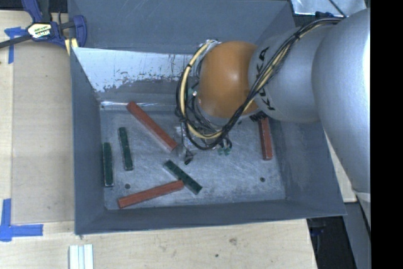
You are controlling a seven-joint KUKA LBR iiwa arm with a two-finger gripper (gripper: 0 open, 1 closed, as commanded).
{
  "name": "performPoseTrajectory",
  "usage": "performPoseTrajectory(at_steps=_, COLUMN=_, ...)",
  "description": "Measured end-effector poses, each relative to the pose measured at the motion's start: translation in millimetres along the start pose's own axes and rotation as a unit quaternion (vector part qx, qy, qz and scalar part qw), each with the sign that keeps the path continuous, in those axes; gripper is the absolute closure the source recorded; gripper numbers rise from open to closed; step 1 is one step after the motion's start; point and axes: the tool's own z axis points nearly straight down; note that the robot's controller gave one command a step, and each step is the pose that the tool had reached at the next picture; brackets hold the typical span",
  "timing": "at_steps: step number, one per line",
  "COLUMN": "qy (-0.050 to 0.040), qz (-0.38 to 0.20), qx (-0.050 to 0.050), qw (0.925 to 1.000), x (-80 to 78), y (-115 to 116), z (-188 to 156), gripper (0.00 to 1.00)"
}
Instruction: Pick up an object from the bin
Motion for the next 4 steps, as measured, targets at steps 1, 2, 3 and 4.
performPoseTrajectory(at_steps=1, qy=0.0016, qz=0.000, qx=0.000, qw=1.0000, x=1.1, y=0, z=1, gripper=0.00)
performPoseTrajectory(at_steps=2, qy=0.0004, qz=0.038, qx=-0.001, qw=0.9993, x=-6.4, y=43, z=1, gripper=0.00)
performPoseTrajectory(at_steps=3, qy=-0.0011, qz=0.040, qx=0.000, qw=0.9992, x=-7.6, y=41, z=0, gripper=1.00)
performPoseTrajectory(at_steps=4, qy=-0.0026, qz=0.054, qx=0.000, qw=0.9986, x=17.5, y=42, z=-166, gripper=1.00)
